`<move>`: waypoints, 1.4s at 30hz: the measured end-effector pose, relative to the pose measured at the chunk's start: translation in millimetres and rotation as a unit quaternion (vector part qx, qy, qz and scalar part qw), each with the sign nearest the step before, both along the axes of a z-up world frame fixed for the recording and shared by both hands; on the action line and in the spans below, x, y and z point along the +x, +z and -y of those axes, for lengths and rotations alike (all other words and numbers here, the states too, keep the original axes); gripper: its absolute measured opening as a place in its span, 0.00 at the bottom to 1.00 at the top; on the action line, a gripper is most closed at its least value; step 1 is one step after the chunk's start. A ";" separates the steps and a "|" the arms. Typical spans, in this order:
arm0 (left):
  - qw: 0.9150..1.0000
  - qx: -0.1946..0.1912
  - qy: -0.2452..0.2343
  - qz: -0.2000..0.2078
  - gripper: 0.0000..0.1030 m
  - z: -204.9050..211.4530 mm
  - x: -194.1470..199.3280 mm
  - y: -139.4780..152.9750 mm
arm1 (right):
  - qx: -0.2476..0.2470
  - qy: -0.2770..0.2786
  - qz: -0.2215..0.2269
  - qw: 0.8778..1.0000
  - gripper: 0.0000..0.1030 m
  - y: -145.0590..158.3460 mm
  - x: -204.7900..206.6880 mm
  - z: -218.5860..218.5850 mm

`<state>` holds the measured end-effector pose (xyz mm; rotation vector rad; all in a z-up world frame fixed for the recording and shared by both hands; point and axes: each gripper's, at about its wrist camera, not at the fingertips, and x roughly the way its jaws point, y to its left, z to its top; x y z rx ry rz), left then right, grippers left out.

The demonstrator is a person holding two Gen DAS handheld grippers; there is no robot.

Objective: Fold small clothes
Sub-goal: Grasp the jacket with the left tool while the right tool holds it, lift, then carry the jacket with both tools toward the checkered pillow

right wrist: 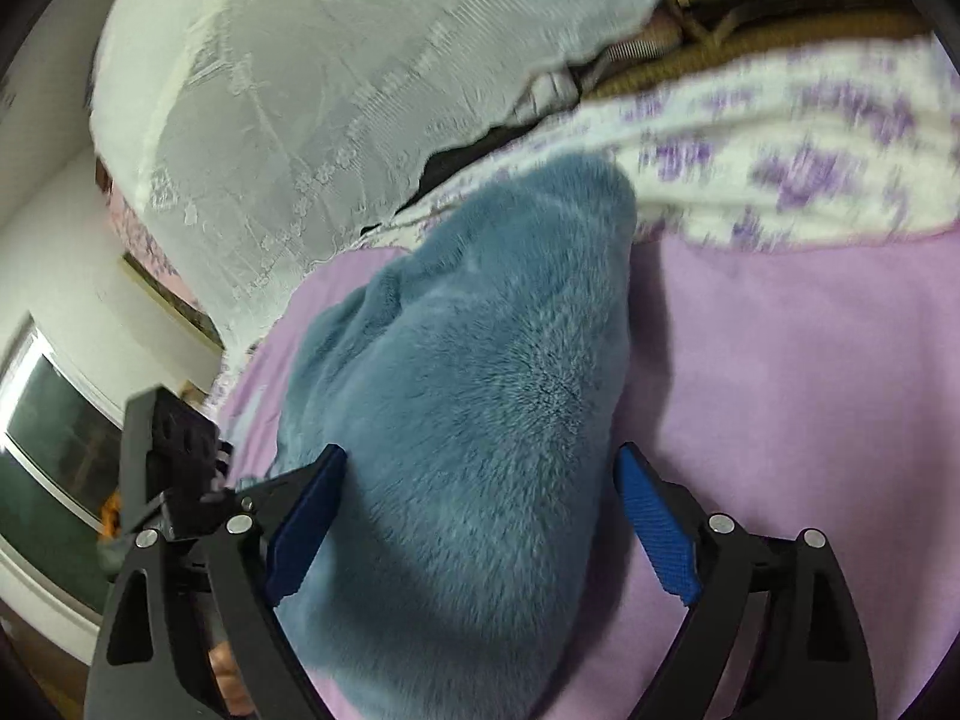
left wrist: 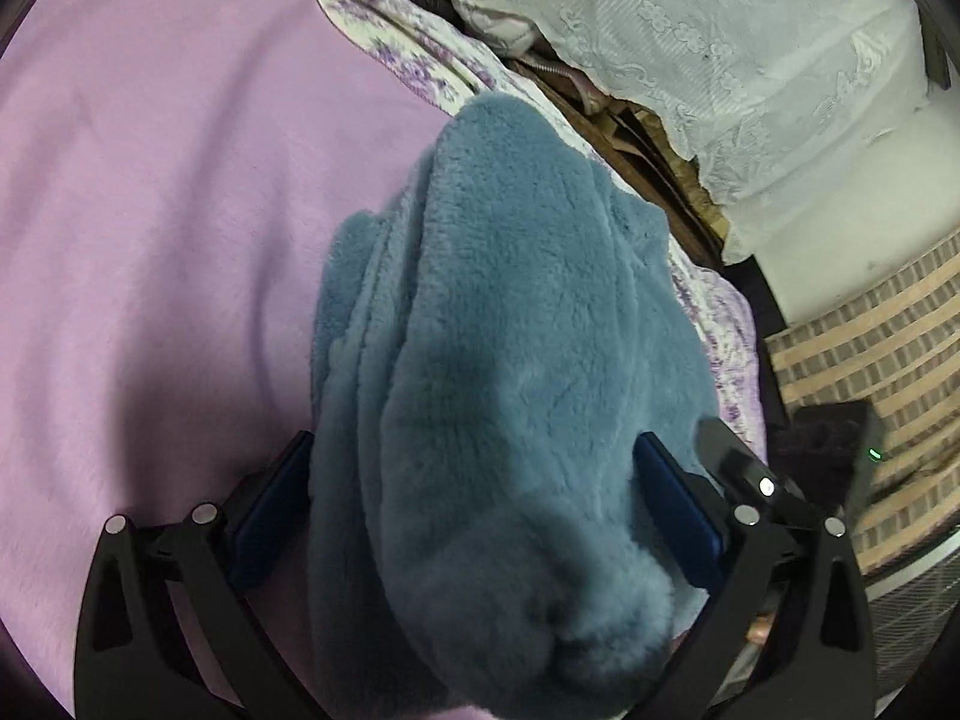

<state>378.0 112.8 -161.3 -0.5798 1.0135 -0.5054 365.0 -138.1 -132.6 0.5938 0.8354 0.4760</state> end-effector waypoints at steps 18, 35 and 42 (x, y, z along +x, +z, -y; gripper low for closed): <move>0.992 0.075 0.003 0.098 0.61 24.7 -26.6 32.8 | -0.080 0.017 0.093 0.992 0.62 27.0 -14.3 -25.5; 0.980 0.120 -0.039 0.157 0.60 101.6 -81.0 83.5 | -0.089 -0.032 0.137 0.986 0.62 67.9 -89.7 47.2; 0.971 0.128 -0.093 0.180 0.60 176.7 -101.5 106.4 | -0.091 -0.081 0.149 0.981 0.62 85.2 -130.2 118.3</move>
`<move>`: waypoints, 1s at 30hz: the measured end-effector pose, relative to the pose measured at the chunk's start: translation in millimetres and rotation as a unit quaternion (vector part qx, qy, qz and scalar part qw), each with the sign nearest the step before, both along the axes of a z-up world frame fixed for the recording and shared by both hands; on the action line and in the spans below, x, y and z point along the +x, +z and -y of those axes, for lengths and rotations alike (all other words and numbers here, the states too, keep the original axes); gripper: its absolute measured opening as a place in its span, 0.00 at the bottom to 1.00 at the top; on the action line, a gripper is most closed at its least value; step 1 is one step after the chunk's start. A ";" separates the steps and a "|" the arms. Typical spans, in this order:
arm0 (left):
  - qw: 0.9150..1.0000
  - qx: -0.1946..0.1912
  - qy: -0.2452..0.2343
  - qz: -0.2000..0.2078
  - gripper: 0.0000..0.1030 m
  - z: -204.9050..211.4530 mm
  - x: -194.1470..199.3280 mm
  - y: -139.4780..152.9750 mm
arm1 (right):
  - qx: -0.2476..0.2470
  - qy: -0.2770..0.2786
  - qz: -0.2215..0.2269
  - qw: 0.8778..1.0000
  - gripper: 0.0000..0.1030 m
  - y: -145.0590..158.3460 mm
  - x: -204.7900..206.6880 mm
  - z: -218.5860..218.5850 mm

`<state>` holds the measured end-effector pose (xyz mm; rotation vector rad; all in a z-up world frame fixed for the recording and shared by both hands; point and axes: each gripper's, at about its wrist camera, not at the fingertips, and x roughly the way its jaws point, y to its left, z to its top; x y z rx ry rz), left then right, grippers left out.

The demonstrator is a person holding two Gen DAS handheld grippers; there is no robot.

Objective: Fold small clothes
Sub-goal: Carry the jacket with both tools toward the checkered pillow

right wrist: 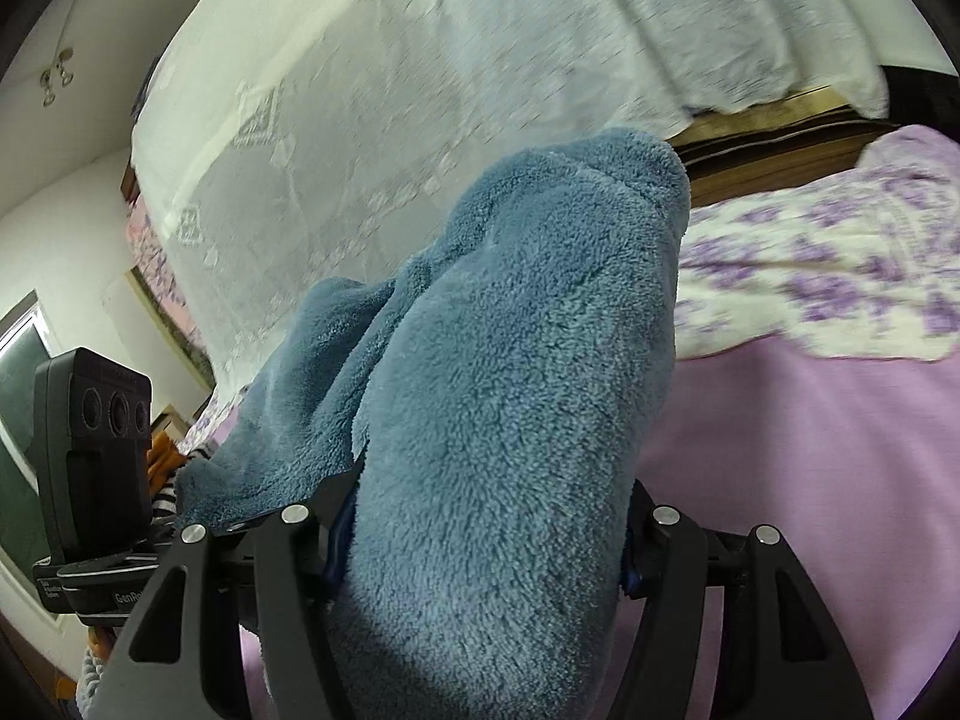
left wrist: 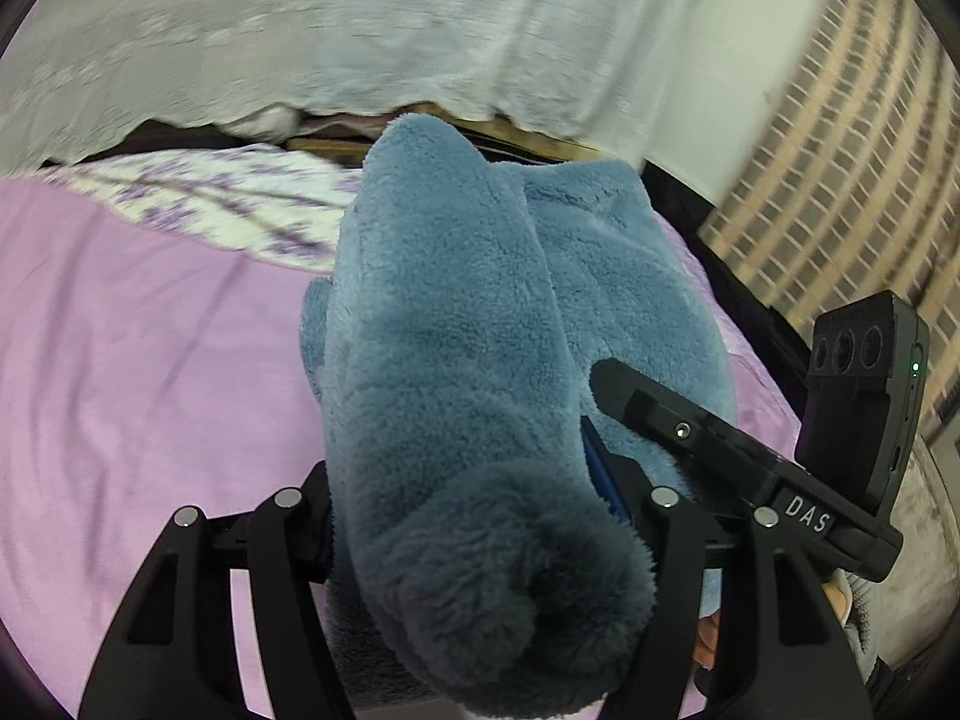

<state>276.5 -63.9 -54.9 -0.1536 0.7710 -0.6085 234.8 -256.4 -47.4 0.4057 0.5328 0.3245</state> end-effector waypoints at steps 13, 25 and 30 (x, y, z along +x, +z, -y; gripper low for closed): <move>0.993 0.007 -0.119 0.013 0.60 173.2 -28.4 23.1 | -0.005 -0.123 0.022 0.992 0.62 17.7 -79.8 159.3; 0.982 0.019 -0.190 0.016 0.60 302.2 -40.9 19.5 | -0.005 -0.199 0.020 0.980 0.62 5.4 -115.1 267.0; 0.980 0.019 -0.199 0.016 0.61 337.3 -34.3 15.0 | 0.002 -0.215 0.019 0.976 0.62 0.4 -110.9 300.4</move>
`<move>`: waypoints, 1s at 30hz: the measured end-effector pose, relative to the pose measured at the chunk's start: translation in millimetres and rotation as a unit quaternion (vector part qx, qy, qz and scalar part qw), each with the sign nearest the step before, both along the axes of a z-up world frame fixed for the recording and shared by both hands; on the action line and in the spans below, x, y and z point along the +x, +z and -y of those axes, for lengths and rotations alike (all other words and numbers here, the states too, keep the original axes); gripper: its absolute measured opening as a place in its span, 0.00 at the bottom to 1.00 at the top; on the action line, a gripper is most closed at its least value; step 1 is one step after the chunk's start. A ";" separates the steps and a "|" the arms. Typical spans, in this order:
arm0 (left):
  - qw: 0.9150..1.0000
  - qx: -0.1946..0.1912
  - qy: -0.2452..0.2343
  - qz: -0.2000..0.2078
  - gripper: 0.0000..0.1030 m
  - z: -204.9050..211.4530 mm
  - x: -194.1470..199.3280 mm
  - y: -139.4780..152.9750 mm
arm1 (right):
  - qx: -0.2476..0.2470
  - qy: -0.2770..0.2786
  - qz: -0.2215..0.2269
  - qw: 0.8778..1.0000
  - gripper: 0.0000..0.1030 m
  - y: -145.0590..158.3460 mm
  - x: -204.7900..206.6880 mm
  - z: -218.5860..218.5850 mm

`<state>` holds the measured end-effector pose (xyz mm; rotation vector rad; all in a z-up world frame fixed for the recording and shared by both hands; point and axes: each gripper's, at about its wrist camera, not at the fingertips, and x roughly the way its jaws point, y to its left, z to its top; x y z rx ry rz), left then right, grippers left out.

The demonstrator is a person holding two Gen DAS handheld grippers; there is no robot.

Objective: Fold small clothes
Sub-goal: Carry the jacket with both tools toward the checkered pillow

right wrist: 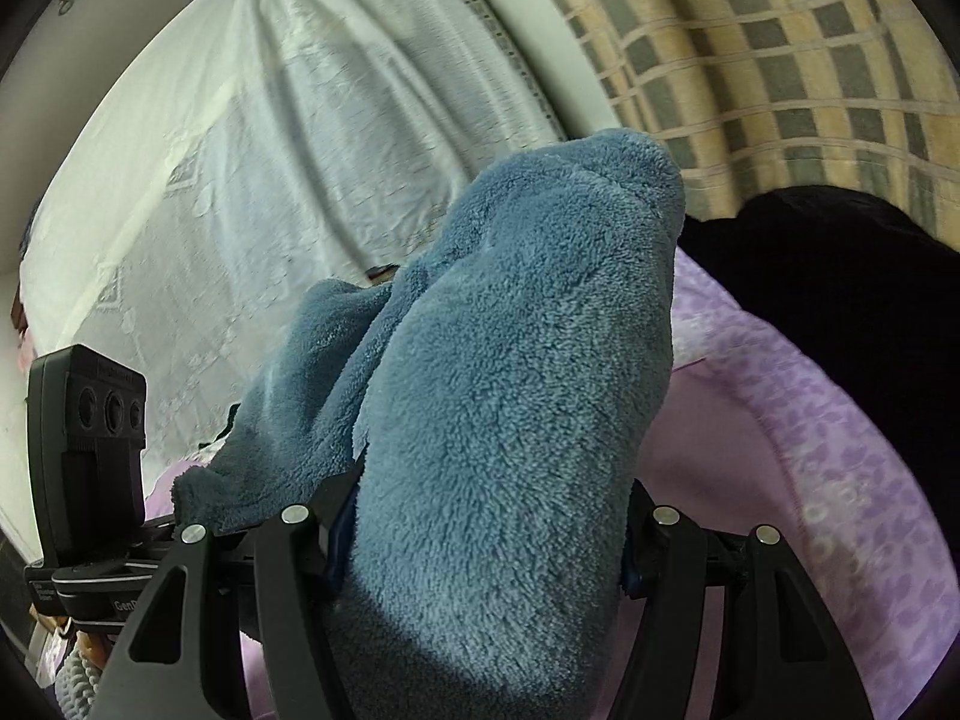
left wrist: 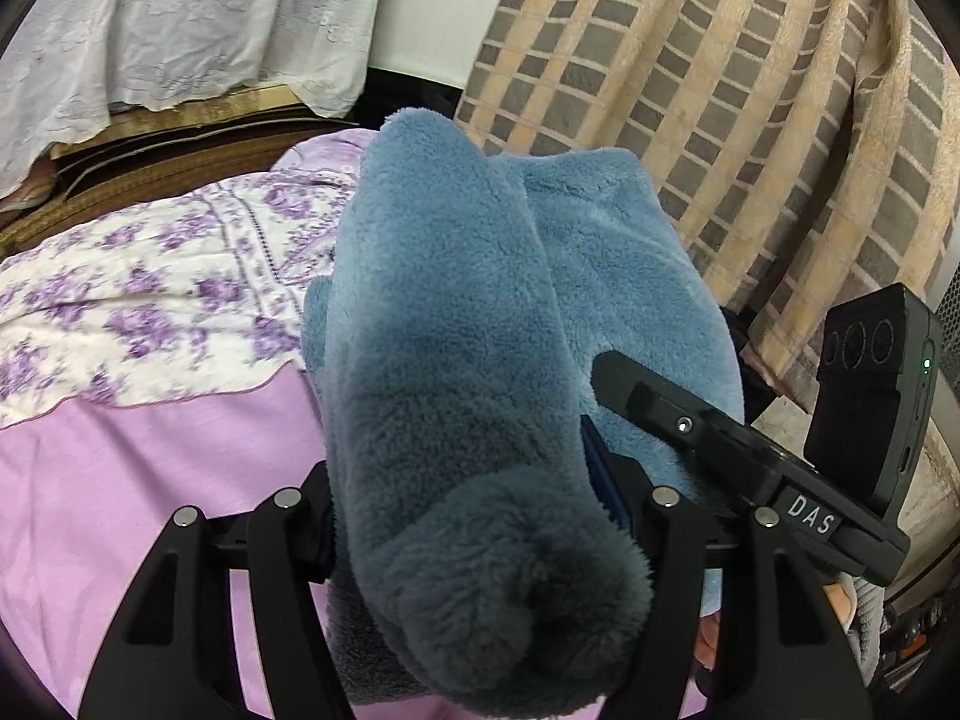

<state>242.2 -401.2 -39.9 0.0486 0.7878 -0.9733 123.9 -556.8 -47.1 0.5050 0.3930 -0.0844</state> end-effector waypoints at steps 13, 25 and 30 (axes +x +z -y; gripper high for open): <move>1.000 0.012 -0.010 -0.010 0.62 43.6 21.6 -34.0 | 0.031 -0.022 -0.032 0.999 0.62 -33.0 17.5 37.7; 0.999 0.041 0.016 0.020 0.76 48.7 22.4 -69.3 | 0.046 -0.030 -0.083 0.995 0.69 -61.1 33.9 43.4; 0.996 0.054 0.037 0.063 0.84 48.5 16.3 -65.3 | 0.047 -0.039 -0.077 0.995 0.72 -59.6 29.0 45.5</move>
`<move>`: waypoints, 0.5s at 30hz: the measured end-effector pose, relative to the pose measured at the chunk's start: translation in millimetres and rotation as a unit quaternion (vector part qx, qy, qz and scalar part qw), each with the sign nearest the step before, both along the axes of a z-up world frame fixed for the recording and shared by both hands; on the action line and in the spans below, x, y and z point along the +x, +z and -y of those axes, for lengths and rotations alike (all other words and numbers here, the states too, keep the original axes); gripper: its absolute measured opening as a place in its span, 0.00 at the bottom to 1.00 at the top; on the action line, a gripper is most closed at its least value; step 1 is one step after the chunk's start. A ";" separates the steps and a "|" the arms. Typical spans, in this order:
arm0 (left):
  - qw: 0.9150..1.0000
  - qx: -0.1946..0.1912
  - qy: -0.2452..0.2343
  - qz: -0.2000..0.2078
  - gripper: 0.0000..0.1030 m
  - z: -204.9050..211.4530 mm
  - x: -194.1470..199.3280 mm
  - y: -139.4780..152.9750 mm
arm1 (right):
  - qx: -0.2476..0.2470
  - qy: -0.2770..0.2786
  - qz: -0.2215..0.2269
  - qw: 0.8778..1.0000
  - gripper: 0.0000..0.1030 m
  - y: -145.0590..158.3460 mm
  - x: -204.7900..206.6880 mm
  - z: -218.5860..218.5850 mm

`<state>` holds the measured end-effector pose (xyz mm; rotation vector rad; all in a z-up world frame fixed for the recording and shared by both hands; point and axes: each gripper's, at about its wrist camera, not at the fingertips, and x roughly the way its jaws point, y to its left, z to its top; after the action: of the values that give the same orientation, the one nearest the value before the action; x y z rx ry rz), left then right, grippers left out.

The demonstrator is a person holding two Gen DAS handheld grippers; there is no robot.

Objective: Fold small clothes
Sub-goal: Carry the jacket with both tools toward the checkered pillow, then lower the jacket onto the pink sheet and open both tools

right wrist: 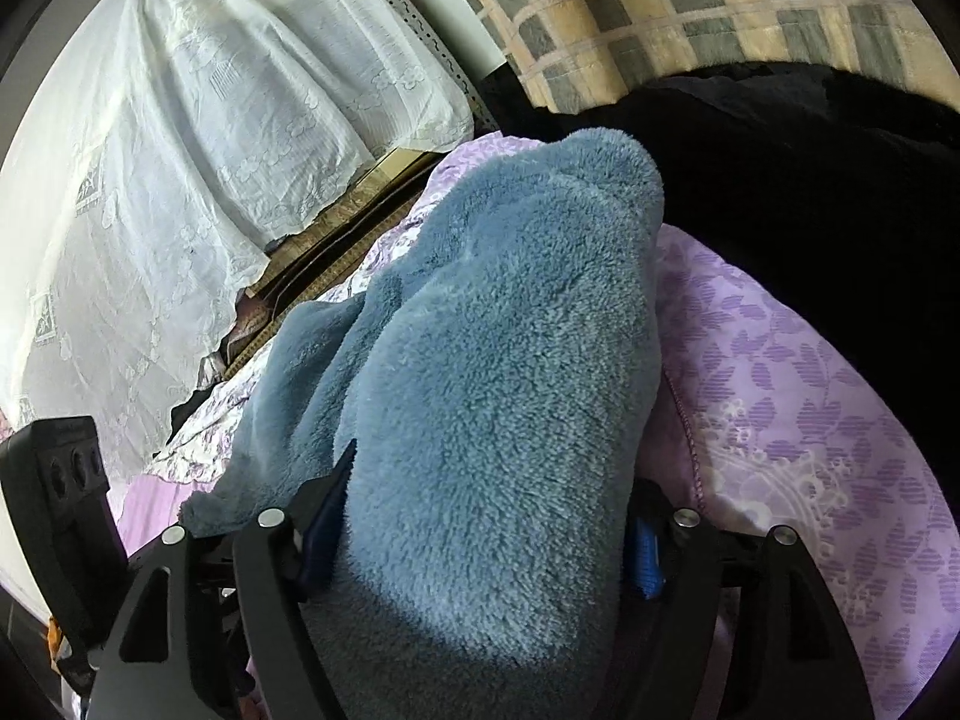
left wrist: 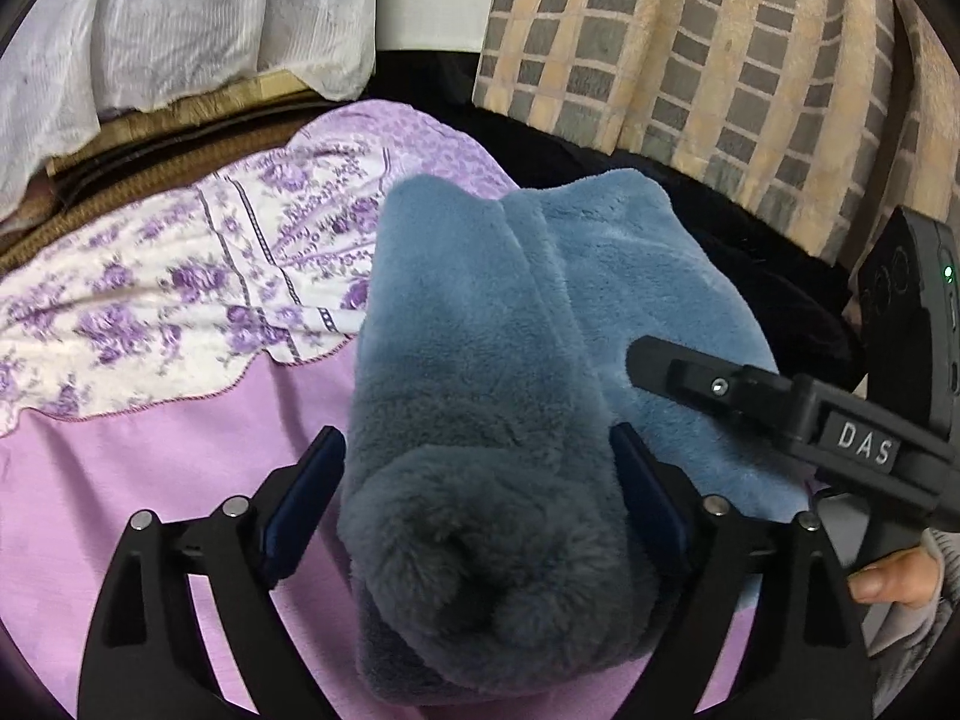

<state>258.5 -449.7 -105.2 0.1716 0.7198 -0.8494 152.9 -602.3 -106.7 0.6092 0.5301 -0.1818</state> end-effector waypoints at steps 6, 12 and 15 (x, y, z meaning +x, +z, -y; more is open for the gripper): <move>1.000 0.003 0.012 0.020 0.88 -5.8 -5.2 3.2 | -0.011 -0.008 0.008 1.000 0.73 3.1 -10.7 -4.0; 0.999 0.005 0.022 0.040 0.90 -10.3 -12.1 6.8 | -0.022 -0.037 0.024 0.999 0.74 6.6 -27.1 -0.7; 0.998 0.001 0.030 0.050 0.90 -15.3 -16.5 10.9 | -0.082 -0.084 0.048 0.992 0.74 18.4 -47.3 -7.5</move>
<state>242.0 -434.4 -94.2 0.1918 0.6290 -0.7764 105.6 -594.8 -88.3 0.4997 0.3662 -0.3507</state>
